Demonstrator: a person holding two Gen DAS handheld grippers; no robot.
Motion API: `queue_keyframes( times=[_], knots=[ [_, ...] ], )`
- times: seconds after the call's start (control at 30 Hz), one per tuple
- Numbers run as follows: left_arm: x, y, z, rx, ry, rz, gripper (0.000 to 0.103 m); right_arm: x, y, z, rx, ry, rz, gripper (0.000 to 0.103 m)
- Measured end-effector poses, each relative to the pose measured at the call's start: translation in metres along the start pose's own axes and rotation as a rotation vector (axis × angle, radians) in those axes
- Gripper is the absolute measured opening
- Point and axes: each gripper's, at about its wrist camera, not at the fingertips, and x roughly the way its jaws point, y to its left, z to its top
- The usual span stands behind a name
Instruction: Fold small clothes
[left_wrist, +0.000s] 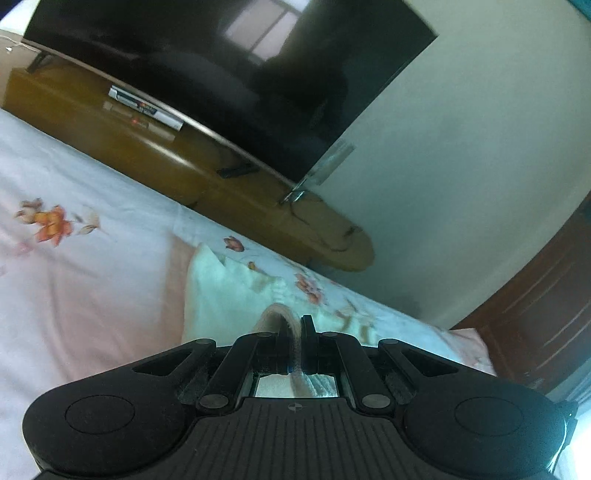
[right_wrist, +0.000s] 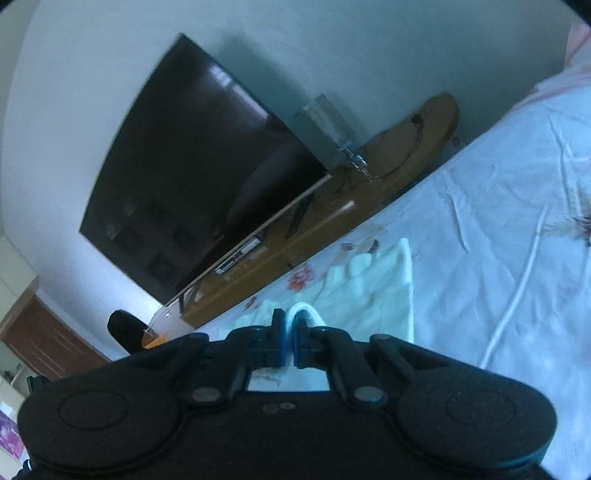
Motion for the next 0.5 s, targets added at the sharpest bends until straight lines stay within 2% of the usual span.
queue_keyframes(
  times=[0.2,0.3,0.37,0.4,0.43,0.47,0.5],
  knots=[
    [0.07,0.027,0.014,-0.046,0.051,0.046,0.004,0.069,-0.05,0.021,0.088,0.052,-0.003,0.005],
    [0.106,0.042,0.016,-0.102,0.074,0.043,0.004,0.103,-0.075,0.027,0.123,0.077,-0.009,0.005],
    [0.117,0.058,0.015,-0.191,0.025,0.017,0.004,0.118,-0.089,0.027,0.148,0.083,-0.009,0.016],
    [0.118,0.064,0.013,-0.234,0.005,0.006,0.004,0.122,-0.094,0.029,0.149,0.065,-0.017,0.023],
    [0.118,0.07,0.011,-0.274,-0.021,-0.005,0.004,0.122,-0.098,0.03,0.14,0.023,-0.022,0.037],
    [0.115,0.071,0.01,-0.283,-0.049,-0.016,0.005,0.122,-0.102,0.031,0.126,-0.014,-0.023,0.041],
    [0.111,0.071,0.009,-0.265,-0.073,-0.021,0.022,0.119,-0.103,0.031,0.113,-0.034,-0.024,0.042]
  ],
)
